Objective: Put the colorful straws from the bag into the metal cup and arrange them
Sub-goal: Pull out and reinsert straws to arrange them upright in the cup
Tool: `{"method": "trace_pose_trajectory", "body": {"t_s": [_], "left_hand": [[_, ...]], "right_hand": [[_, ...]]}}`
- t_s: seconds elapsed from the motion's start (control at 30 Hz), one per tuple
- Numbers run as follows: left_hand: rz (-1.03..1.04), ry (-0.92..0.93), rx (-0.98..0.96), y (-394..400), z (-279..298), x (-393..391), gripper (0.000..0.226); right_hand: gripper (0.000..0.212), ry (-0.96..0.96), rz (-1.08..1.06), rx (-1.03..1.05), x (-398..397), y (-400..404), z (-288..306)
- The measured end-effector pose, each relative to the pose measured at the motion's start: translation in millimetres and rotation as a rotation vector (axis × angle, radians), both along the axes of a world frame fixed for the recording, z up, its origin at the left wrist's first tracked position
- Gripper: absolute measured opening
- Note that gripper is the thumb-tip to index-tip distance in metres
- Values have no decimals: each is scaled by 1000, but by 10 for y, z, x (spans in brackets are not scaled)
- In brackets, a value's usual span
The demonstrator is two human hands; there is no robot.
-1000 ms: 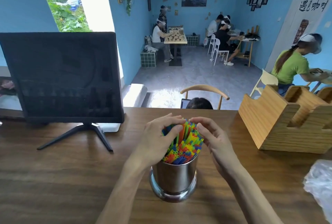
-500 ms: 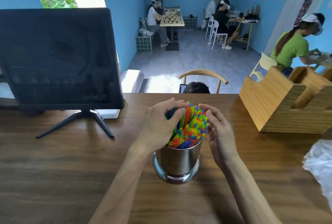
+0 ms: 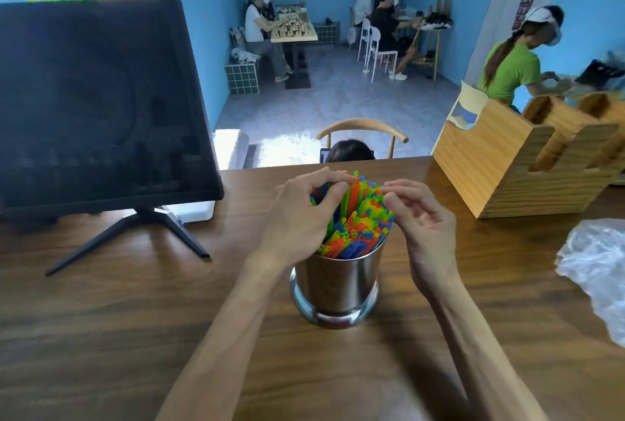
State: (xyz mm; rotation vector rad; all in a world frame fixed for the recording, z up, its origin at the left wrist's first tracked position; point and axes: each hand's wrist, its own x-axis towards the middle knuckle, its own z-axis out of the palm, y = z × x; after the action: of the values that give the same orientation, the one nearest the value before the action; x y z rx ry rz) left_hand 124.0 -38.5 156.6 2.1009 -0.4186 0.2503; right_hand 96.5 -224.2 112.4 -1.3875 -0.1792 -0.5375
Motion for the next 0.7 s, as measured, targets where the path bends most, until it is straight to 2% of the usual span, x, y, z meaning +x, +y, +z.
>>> {"method": "trace_pose_trajectory", "body": {"t_s": [0.07,0.23,0.37,0.43,0.5,0.53,0.63,0.7], "left_hand": [[-17,-9,3,13,19,3,19],[-86,5,20,55,134,18,19],[-90,-157,23,-16,346,-29,34],[-101,-237,3,-110,484,-49,20],[-141,-313,-88,-156,583,-68,8],[-160,-326,-168,-148,616,-71,11],[-204,-238,-535,-43,654,-90,12],[-216,-192,-690,40,629,-95,7]], "right_hand": [[3,-10,-18,-52,-18,20,62],[6,-45,-110,-204,22,11,429],[8,-215,-86,-271,81,43,1094],[8,-314,-73,-367,101,168,1349],[7,-371,-27,-434,115,258,1455],[12,-361,15,-454,115,262,1447],[29,-160,198,-522,64,157,1200],[29,-58,274,-562,6,72,966]]}}
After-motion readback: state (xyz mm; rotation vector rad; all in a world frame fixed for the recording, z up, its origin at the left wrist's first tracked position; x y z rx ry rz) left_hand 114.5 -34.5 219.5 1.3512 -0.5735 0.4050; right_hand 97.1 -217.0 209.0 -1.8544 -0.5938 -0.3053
